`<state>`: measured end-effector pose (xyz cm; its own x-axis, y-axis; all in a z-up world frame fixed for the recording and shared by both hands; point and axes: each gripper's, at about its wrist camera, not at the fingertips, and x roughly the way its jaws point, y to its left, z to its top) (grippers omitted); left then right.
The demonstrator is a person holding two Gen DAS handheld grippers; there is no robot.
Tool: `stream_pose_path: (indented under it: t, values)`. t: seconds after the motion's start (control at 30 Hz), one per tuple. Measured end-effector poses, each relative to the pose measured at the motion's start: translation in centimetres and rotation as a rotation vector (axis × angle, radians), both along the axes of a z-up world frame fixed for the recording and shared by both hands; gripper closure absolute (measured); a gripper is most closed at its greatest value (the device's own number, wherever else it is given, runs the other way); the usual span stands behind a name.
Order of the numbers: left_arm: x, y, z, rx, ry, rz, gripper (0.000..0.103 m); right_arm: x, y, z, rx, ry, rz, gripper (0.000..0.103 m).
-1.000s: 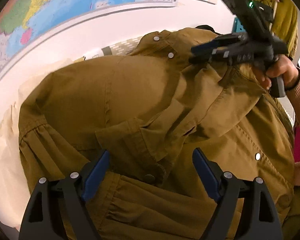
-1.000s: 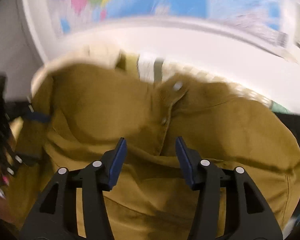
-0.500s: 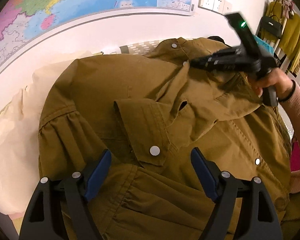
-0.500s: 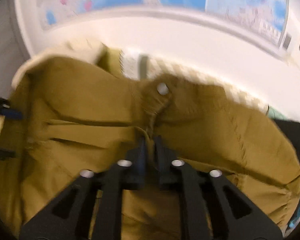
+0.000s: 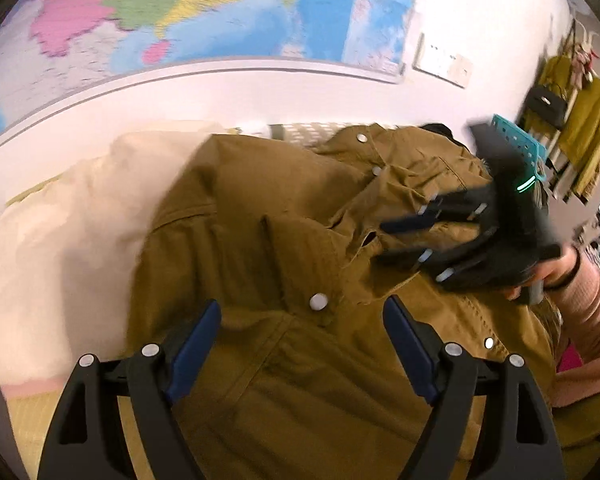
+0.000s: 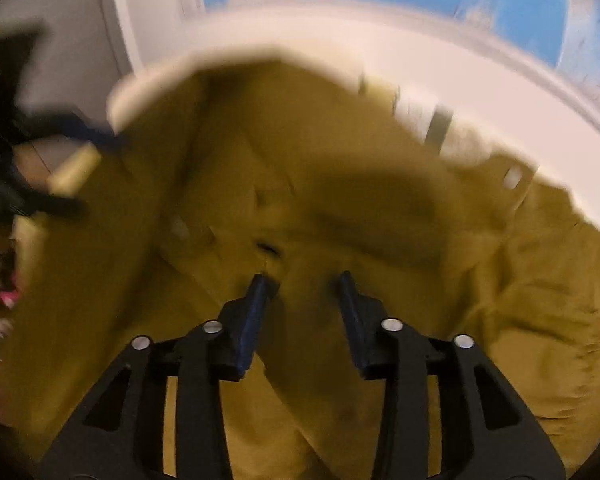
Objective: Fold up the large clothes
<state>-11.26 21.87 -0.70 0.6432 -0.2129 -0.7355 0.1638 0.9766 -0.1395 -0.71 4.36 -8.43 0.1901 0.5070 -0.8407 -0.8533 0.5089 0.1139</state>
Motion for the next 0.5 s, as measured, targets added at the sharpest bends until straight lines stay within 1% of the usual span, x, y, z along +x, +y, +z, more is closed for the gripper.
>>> stream_pose_path:
  t: [0.03, 0.07, 0.1, 0.13, 0.17, 0.2, 0.23, 0.27, 0.37, 0.4, 0.43, 0.47, 0.5]
  values:
    - [-0.6, 0.3, 0.2, 0.001, -0.005, 0.014, 0.023, 0.5, -0.1, -1.0, -0.016, 0.042, -0.029, 0.064]
    - [-1.2, 0.6, 0.4, 0.003, -0.01, 0.028, 0.023, 0.9, -0.6, -1.0, 0.007, 0.074, -0.061, 0.064]
    - [-1.5, 0.8, 0.5, 0.003, -0.014, 0.038, 0.023, 0.8, -1.0, -0.6, 0.031, 0.087, -0.079, 0.062]
    - [-2.1, 1.0, 0.6, 0.005, -0.019, 0.05, 0.023, 0.2, -1.7, 0.3, 0.069, 0.105, -0.078, 0.062]
    - [-2.4, 1.2, 0.7, 0.01, -0.026, 0.06, 0.022, -0.7, -2.3, 1.6, 0.124, 0.13, -0.045, 0.056]
    - [-2.8, 1.3, 0.9, 0.015, -0.033, 0.07, 0.022, -1.5, -2.9, 2.5, 0.165, 0.152, -0.016, 0.039]
    - [-3.2, 1.6, 1.0, 0.016, -0.042, 0.077, 0.021, -2.8, -3.5, 3.6, 0.224, 0.193, 0.035, 0.029]
    - [-3.3, 1.9, 1.0, 0.014, -0.05, 0.08, 0.021, -4.2, -3.7, 4.2, 0.257, 0.259, 0.099, 0.018]
    - [-3.5, 2.4, 1.2, -0.004, -0.07, 0.094, 0.02, -7.5, -2.9, 3.8, 0.282, 0.407, 0.208, 0.017]
    - [-3.6, 2.5, 1.1, -0.01, -0.072, 0.094, 0.02, -8.9, -2.2, 2.8, 0.261, 0.479, 0.245, 0.017]
    - [-3.6, 2.3, 1.1, -0.016, -0.072, 0.093, 0.02, -10.1, -1.9, 2.1, 0.247, 0.524, 0.257, 0.017]
    - [-3.5, 2.1, 1.1, -0.016, -0.073, 0.09, 0.02, -10.5, -1.5, 1.1, 0.219, 0.563, 0.266, 0.022]
    - [-3.5, 1.9, 1.1, -0.014, -0.075, 0.087, 0.02, -10.9, -1.2, 0.3, 0.198, 0.585, 0.266, 0.047]
